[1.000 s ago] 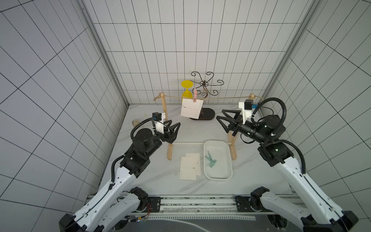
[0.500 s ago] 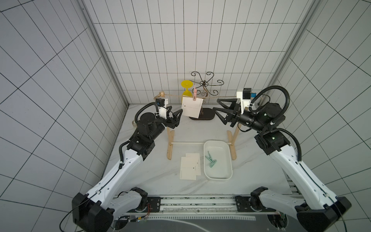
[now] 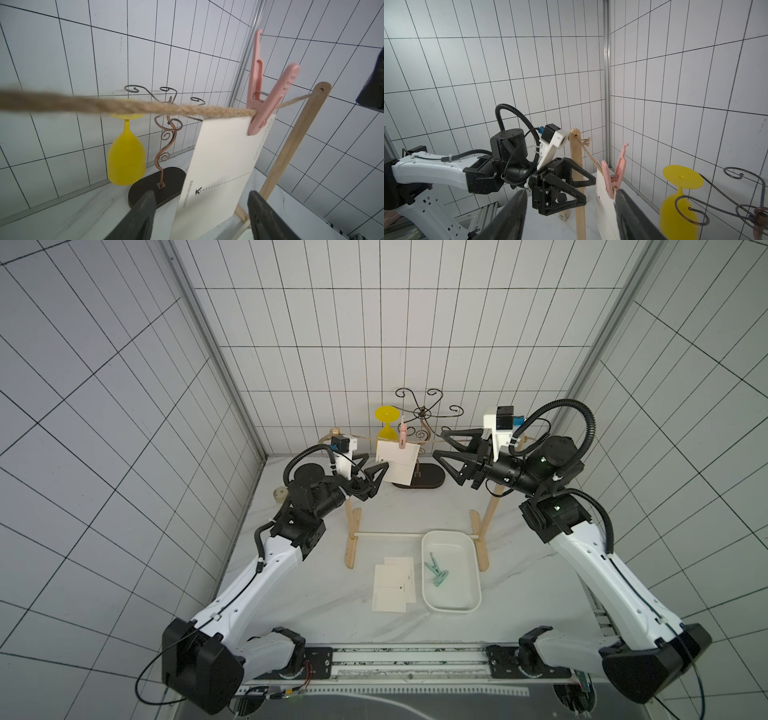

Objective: Remove the postcards from the strings
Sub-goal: Pinch the postcard on the clothesline.

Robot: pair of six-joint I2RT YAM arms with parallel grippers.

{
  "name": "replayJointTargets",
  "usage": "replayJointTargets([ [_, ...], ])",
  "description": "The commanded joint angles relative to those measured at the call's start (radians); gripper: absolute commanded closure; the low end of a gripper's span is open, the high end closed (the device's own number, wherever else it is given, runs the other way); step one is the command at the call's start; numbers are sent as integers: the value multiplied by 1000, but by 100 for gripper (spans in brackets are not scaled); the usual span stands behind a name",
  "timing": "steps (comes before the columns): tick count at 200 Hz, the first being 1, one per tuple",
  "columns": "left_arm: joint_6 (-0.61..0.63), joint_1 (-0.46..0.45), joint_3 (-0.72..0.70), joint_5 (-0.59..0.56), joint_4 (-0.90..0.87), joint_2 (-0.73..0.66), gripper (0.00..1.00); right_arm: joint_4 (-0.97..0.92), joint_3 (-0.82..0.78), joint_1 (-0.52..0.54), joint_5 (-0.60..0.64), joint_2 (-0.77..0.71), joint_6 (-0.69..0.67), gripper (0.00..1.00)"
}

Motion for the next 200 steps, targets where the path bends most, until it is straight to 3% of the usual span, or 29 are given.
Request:
replayJointTargets([
  [1,17,6,26,39,33,17,30,43,82,6,-32,5,8,32],
  [85,27,6,15,152,88,49,31,48,88,5,-42,12,8,32],
  [133,26,6,16,193,91,60,42,49,88,5,-39,12,3,32],
  [200,-18,6,-9,241,133,76,39,63,144,5,-58,66,18,32],
])
